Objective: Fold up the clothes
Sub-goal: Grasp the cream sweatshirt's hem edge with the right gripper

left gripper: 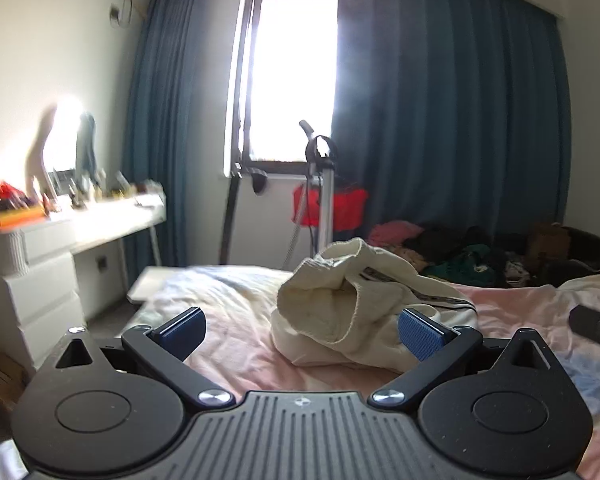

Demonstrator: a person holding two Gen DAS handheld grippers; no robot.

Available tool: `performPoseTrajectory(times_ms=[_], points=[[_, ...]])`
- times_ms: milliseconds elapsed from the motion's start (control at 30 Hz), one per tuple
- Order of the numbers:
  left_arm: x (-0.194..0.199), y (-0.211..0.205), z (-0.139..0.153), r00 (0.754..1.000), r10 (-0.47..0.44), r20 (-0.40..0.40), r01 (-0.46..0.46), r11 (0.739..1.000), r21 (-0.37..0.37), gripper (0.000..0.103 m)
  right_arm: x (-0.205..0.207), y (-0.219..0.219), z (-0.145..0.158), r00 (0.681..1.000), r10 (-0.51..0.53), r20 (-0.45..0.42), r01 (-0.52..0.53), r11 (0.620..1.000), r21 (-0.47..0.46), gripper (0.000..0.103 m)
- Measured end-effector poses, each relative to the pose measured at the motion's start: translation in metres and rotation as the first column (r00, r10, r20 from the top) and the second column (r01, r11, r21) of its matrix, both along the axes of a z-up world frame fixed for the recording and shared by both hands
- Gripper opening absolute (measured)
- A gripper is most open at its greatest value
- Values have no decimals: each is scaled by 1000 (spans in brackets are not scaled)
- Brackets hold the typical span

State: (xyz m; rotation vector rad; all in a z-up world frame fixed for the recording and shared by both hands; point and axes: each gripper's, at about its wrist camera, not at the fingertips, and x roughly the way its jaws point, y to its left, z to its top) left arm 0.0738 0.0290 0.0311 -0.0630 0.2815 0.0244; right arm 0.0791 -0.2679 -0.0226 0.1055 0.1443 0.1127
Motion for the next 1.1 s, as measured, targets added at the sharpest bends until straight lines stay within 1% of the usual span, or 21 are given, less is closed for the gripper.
performPoseTrajectory(times_ms=[33,100,133,167,300,333,433,500,533,567,667,733,767,800,833,867,967,1000,1100], points=[[9,7,-2,1000,-8,-16,8,1000,-22,103,12,3,1,1000,12,-16,-12,1000,-15,103],[21,18,-16,999,-3,-40,1,998,-55,103,43,14,5,998,30,-50,-33,998,-54,102],[26,23,-24,999,1,-51,-5,997,-71,103,62,20,7,997,37,-67,-42,996,-75,98],[31,28,-32,998,5,-62,-11,996,-86,103,81,27,10,996,44,-82,-52,994,-92,98],[49,47,-54,994,33,-106,-45,993,-109,103,173,66,17,990,69,-123,-88,984,-156,96],[54,51,-59,992,40,-117,-53,992,-113,103,198,76,16,988,71,-137,-93,982,-164,93],[68,66,-74,987,62,-148,-81,988,-131,103,267,106,7,986,46,-159,-76,980,-186,92],[80,76,-86,982,79,-172,-105,984,-145,103,305,123,-8,982,23,-185,-63,976,-210,88],[85,81,-91,979,86,-184,-114,982,-149,103,314,129,-16,978,16,-209,-63,974,-218,75],[89,86,-95,977,93,-192,-124,980,-155,103,323,136,-25,973,9,-232,-63,972,-227,68],[103,101,-104,971,119,-206,-156,972,-174,103,351,155,-52,954,-13,-299,-66,965,-253,68],[112,111,-110,967,135,-216,-177,966,-187,103,357,164,-68,944,-23,-328,-79,952,-294,67],[117,116,-113,965,144,-221,-188,963,-193,103,356,167,-75,945,-30,-326,-84,941,-329,64],[121,121,-115,962,152,-226,-198,960,-199,103,354,170,-80,952,-39,-304,-81,925,-370,59],[126,125,-118,960,160,-231,-209,956,-205,103,352,170,-82,959,-45,-279,-71,918,-391,46],[128,128,-121,958,164,-236,-215,953,-213,103,352,165,-81,963,-47,-265,-59,924,-379,33],[128,131,-124,955,159,-249,-219,947,-237,103,350,140,-66,965,-25,-262,-43,967,-251,24],[128,131,-123,956,156,-249,-219,944,-246,103,346,133,-60,966,-21,-257,-39,973,-228,22],[121,127,-115,965,145,-218,-200,946,-254,103,316,113,-33,976,-15,-218,-33,976,-215,19]])
